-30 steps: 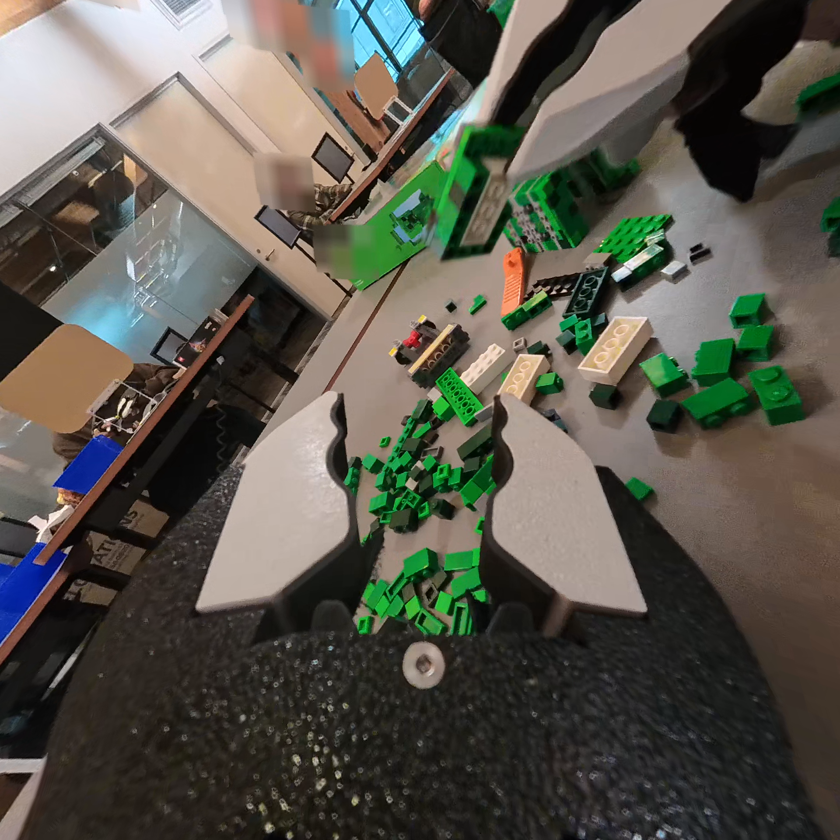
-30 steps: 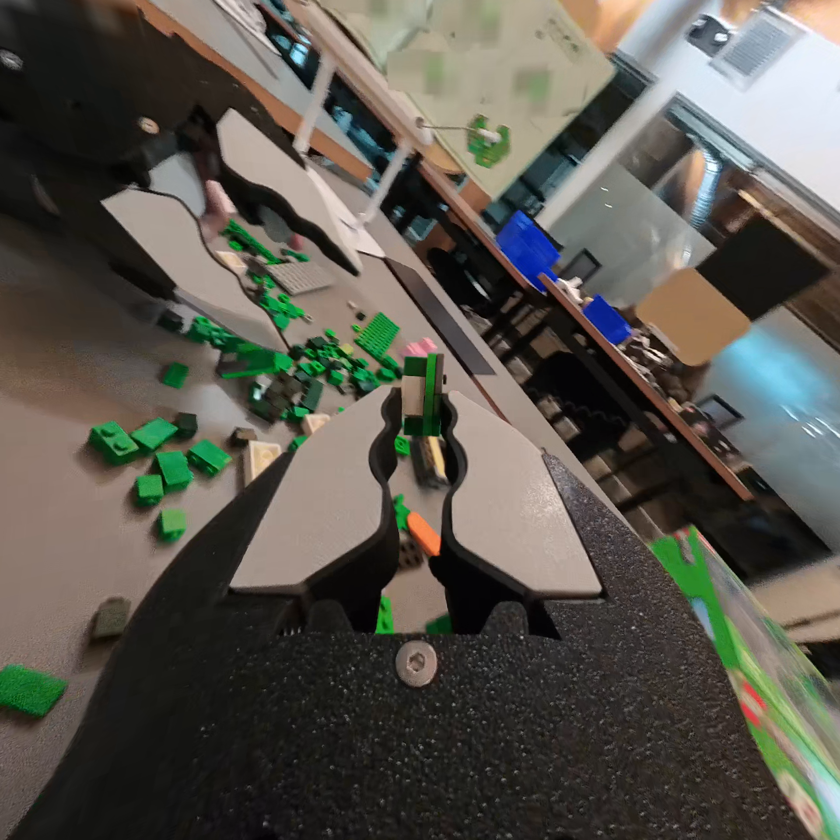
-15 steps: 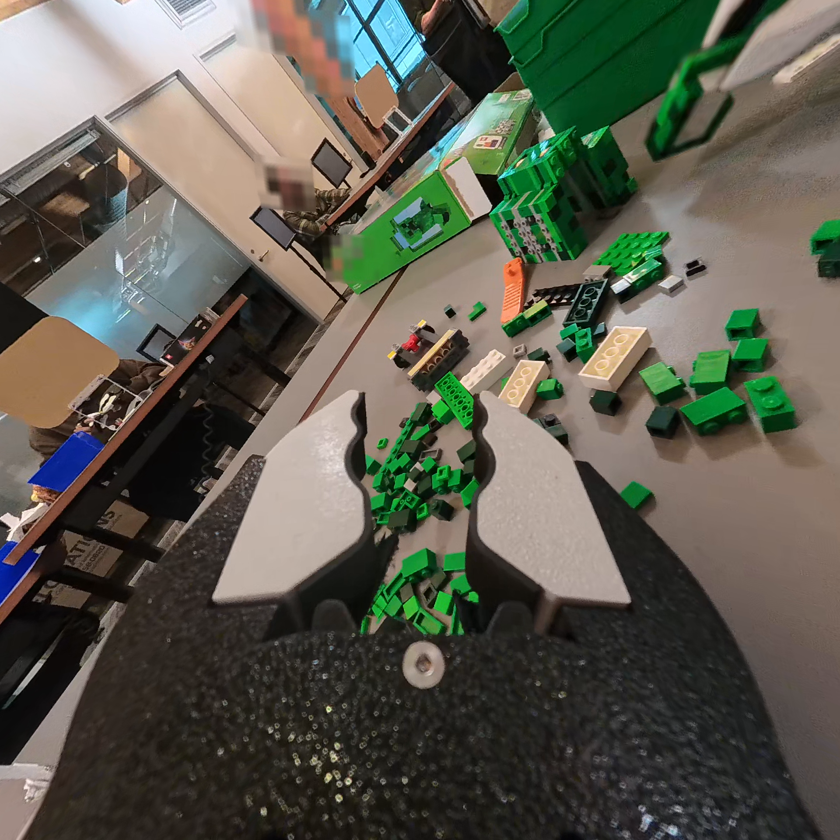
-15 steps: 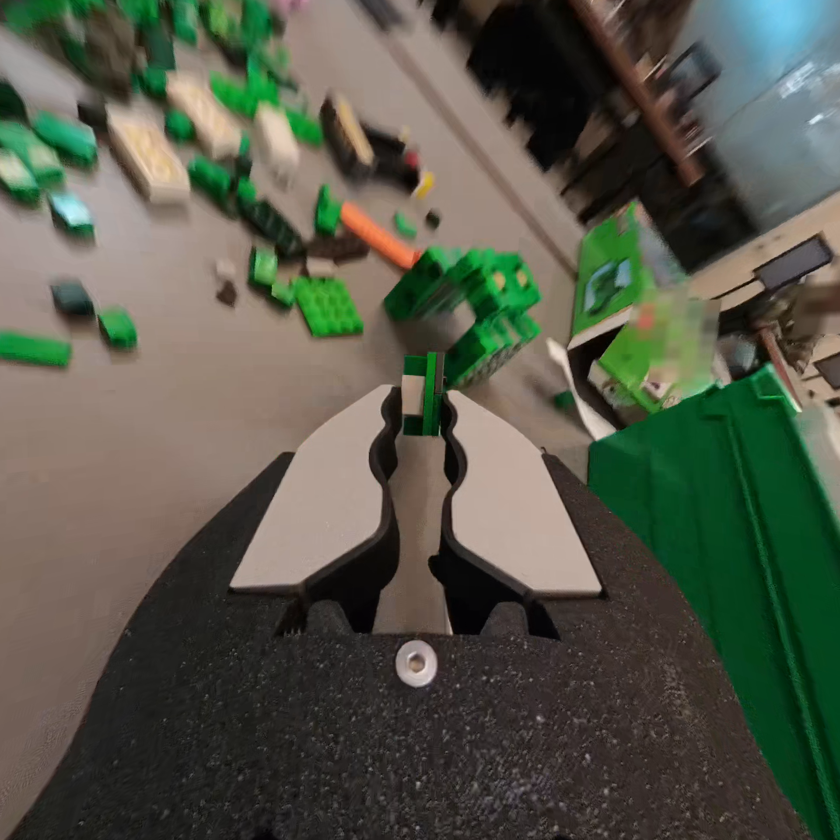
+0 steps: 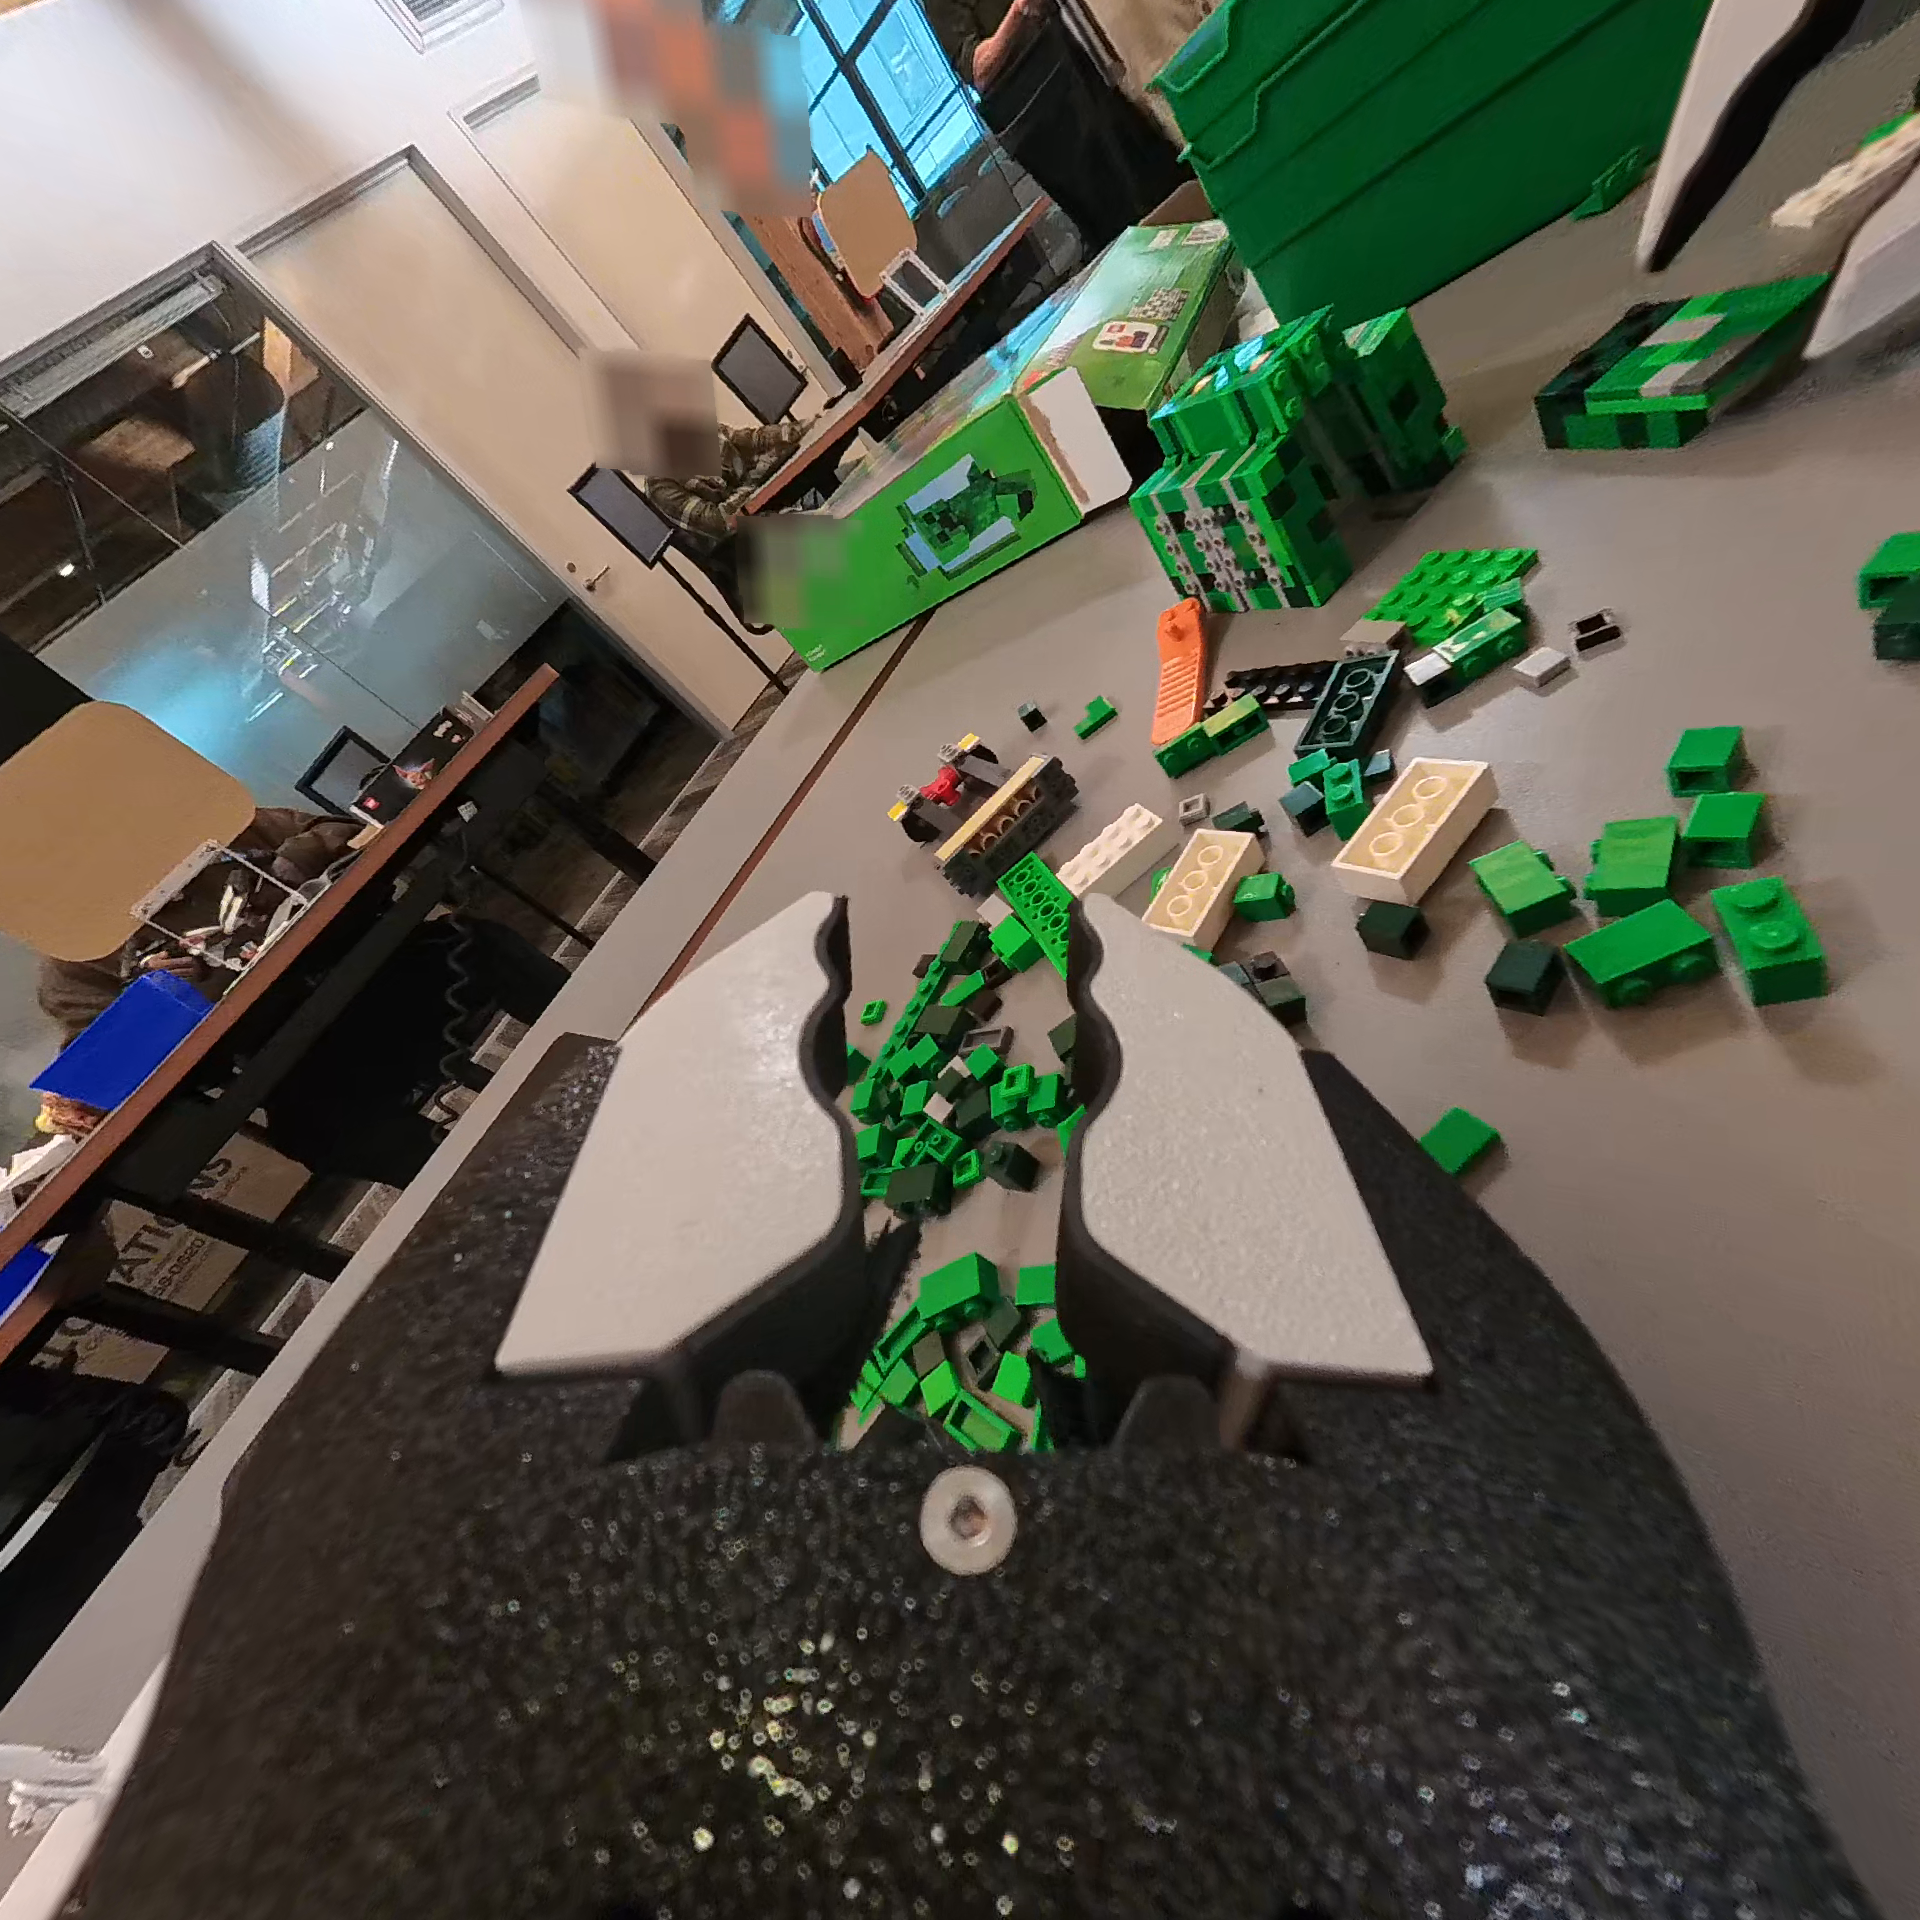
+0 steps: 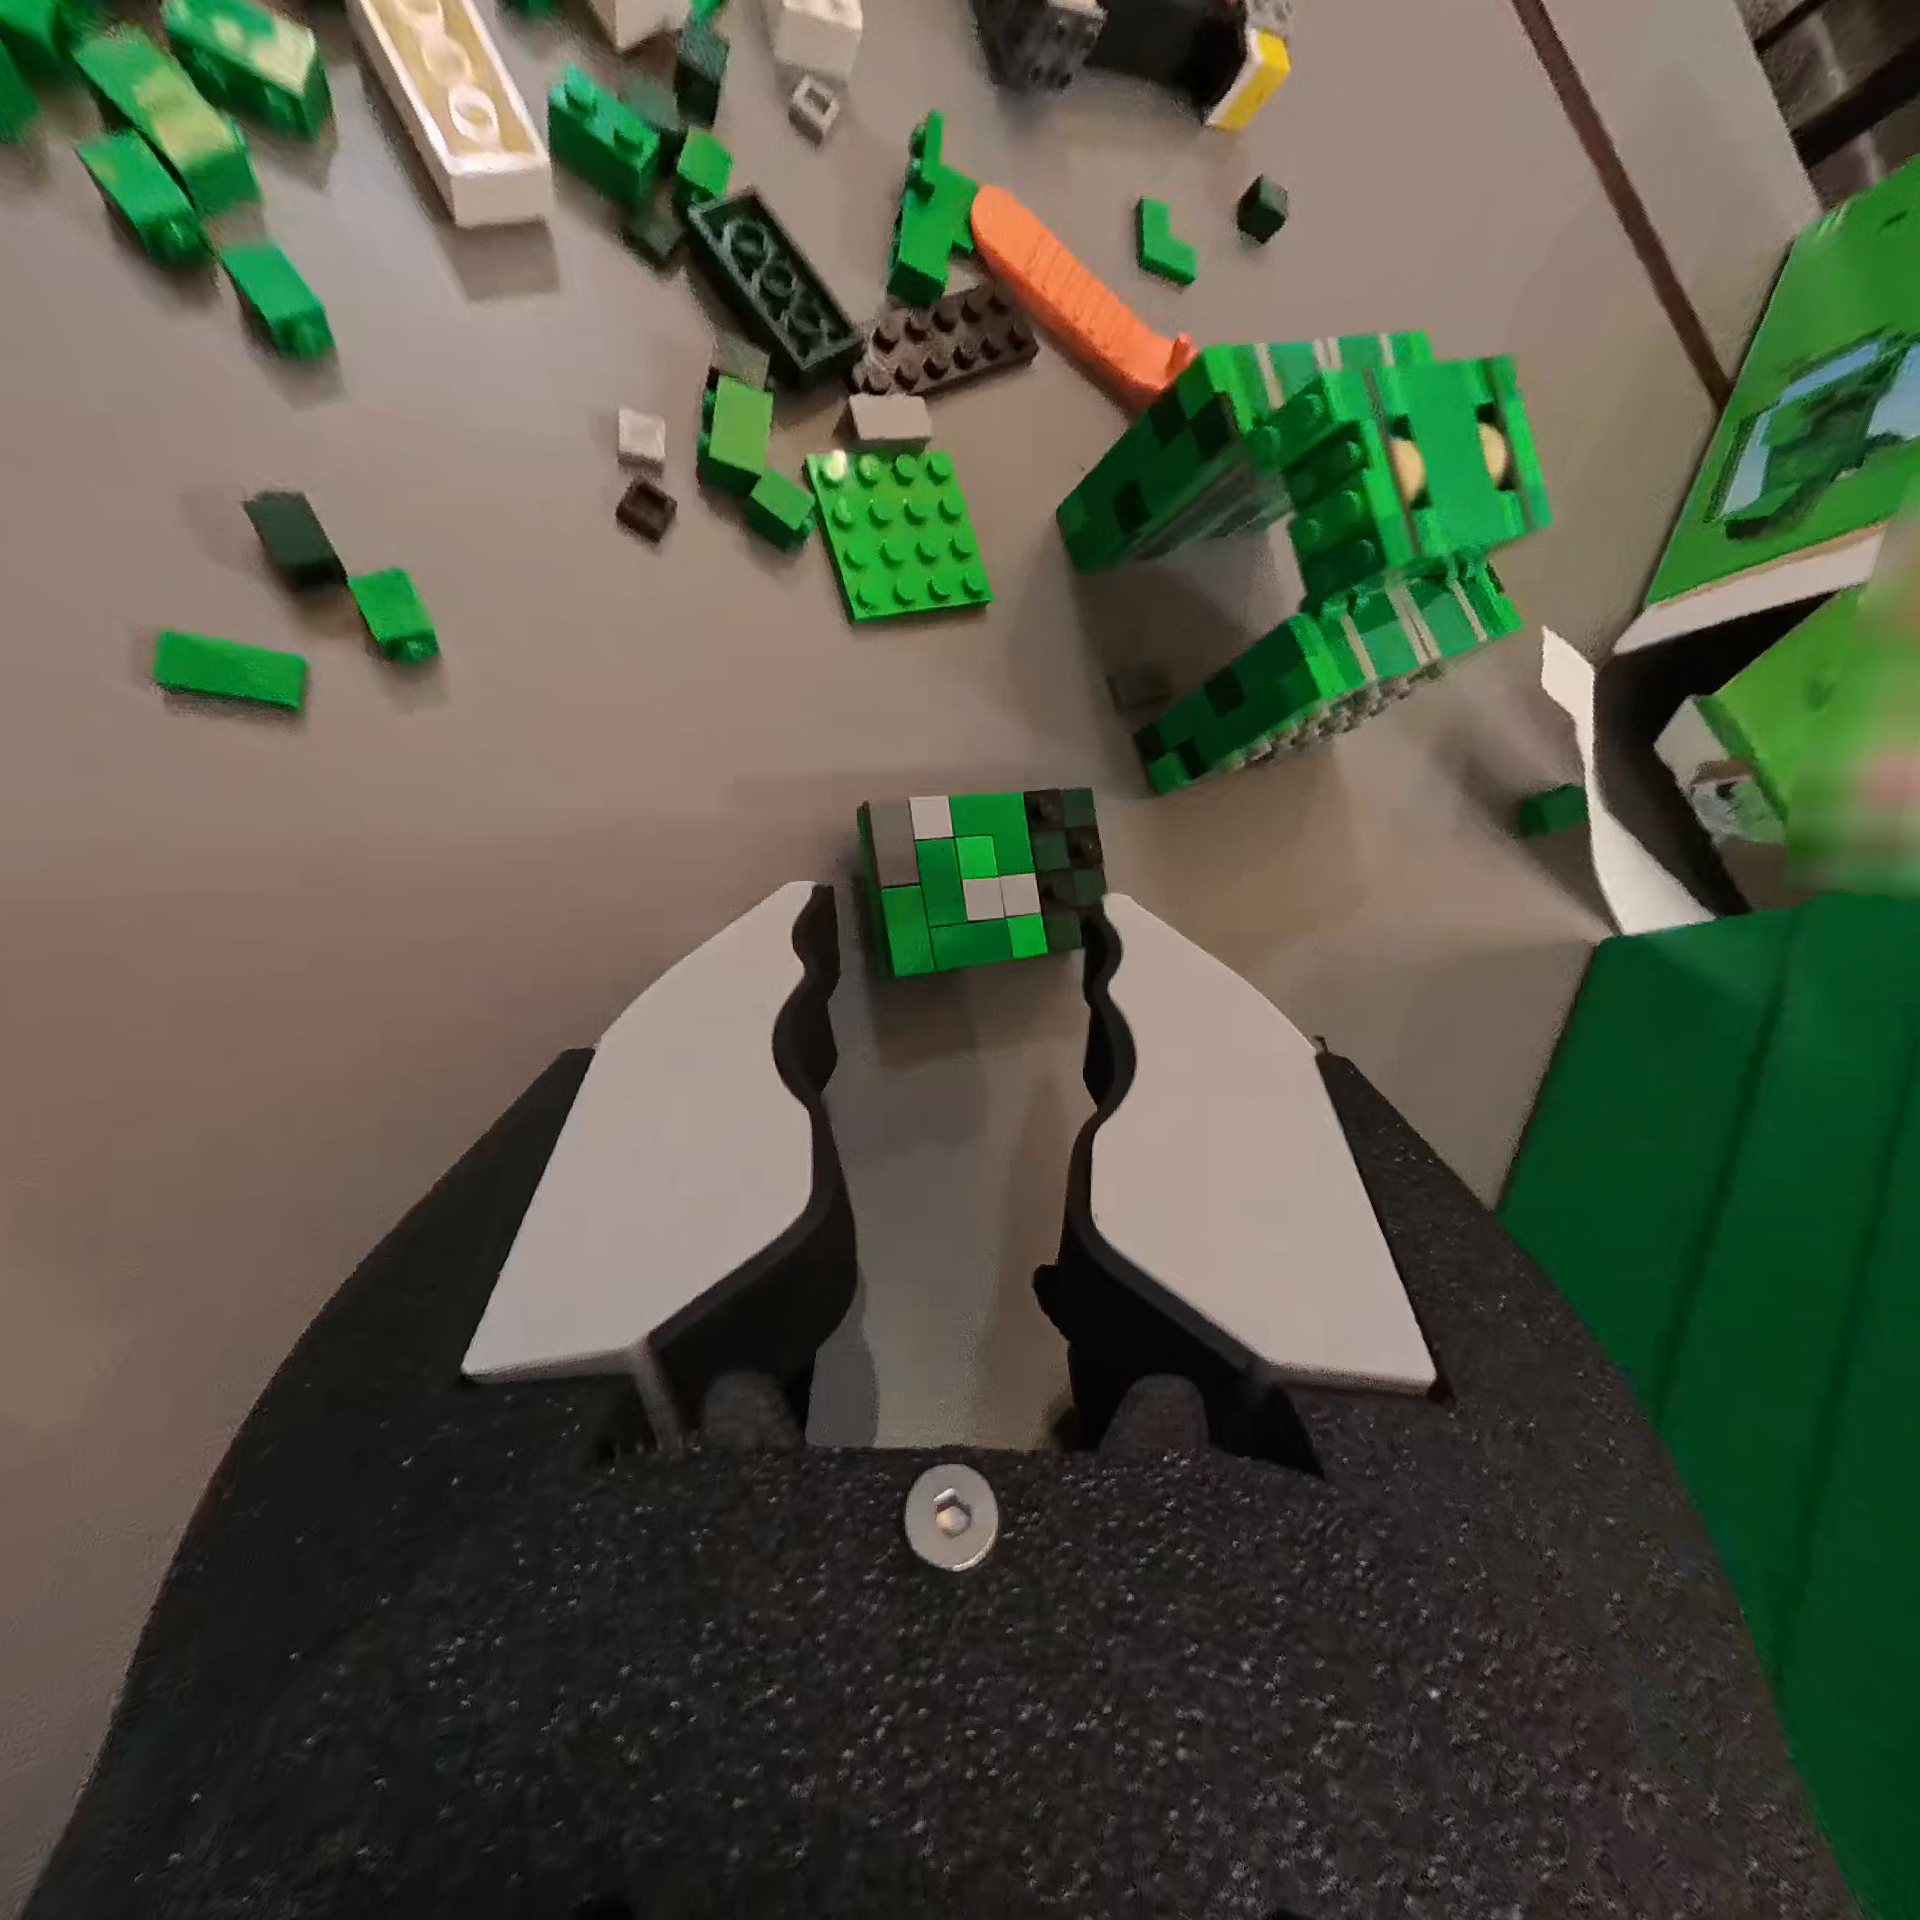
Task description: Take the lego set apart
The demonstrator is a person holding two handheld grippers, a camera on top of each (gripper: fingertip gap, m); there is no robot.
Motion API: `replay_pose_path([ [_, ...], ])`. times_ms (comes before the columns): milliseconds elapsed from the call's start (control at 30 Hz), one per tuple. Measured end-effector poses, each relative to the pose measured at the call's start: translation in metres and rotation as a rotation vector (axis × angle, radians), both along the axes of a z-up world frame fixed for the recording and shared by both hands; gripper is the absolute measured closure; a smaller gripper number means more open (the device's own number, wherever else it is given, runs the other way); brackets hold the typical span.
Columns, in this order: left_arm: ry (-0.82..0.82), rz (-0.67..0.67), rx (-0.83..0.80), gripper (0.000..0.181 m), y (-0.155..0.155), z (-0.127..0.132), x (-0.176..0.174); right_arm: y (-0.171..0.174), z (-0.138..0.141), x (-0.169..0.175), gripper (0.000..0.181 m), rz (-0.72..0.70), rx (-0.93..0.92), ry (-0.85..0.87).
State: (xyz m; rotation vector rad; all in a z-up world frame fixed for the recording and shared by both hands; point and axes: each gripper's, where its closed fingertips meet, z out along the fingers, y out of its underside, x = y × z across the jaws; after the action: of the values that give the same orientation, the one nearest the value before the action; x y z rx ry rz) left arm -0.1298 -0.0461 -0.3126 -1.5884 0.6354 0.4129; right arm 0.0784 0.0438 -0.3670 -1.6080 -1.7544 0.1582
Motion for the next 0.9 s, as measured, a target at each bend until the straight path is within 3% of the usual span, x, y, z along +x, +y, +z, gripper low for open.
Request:
replay_pose_path([
  [167, -0.024, 0.006, 0.008, 0.142, 0.0, 0.002, -0.003, 0.001, 0.043, -0.009, 0.139, -0.051, -0.104, 0.244],
  [267, -0.039, 0.011, 0.018, 0.142, 0.0, 0.004, -0.004, -0.008, 0.076, -0.039, 0.142, -0.024, -0.16, 0.508],
  [400, -0.068, 0.021, 0.035, 0.142, -0.001, 0.008, -0.007, -0.038, 0.099, -0.095, 0.145, 0.088, -0.303, 0.795],
  [600, -0.12, 0.052, 0.064, 0.144, -0.004, 0.014, -0.015, -0.06, 0.097, -0.167, 0.156, 0.23, -0.247, 0.857],
  [733, -0.16, 0.06, 0.064, 0.145, -0.004, 0.015, -0.02, -0.065, 0.088, -0.163, 0.163, 0.231, -0.184, 0.876],
  [900, -0.174, 0.061, 0.061, 0.146, -0.003, 0.014, -0.021, -0.028, 0.123, -0.124, 0.16, 0.092, 0.016, 0.999],
])
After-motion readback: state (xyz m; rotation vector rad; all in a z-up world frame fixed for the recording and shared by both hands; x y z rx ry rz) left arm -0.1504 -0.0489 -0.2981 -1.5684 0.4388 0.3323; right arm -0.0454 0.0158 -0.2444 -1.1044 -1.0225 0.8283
